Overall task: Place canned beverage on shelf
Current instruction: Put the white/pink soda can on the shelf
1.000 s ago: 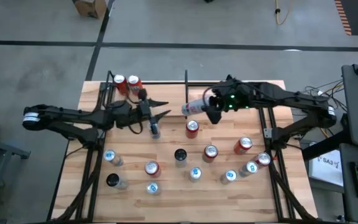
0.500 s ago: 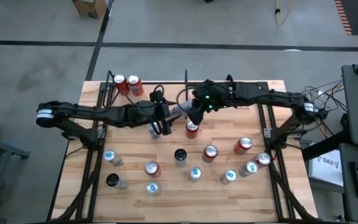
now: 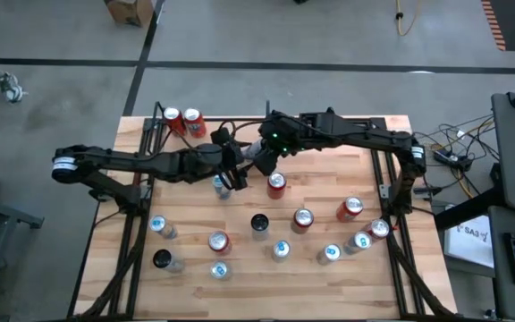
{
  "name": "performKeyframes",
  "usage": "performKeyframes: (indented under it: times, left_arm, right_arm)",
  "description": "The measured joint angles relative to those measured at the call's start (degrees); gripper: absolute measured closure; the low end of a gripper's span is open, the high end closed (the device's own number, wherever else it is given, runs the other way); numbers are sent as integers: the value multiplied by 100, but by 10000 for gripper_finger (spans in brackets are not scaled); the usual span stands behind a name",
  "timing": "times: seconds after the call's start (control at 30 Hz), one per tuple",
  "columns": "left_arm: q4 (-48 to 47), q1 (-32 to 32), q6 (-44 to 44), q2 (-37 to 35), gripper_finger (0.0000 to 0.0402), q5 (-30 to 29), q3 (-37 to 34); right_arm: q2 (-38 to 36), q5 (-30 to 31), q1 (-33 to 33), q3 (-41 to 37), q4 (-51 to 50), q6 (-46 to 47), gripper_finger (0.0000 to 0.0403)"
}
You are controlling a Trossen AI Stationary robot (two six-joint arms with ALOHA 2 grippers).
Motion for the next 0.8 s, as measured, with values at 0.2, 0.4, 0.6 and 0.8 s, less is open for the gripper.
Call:
performKeyframes:
  times: [0.2,0.4,0.6,0.8]
  left_arm:
    - [10,0,-94,11,103,-1,-9]
    - [43,-4,-80,15,79,35,-11]
    - [76,0,-83,15,118,0,-13]
    - [92,2,-111,15,176,-54,-13]
  right_arm:
    - [175,-66,11,170,174,-60,155]
    - [195,-69,11,179,249,-77,155]
    - [195,-64,13,179,210,-215,155]
    - [195,-46,11,181,221,-330,146]
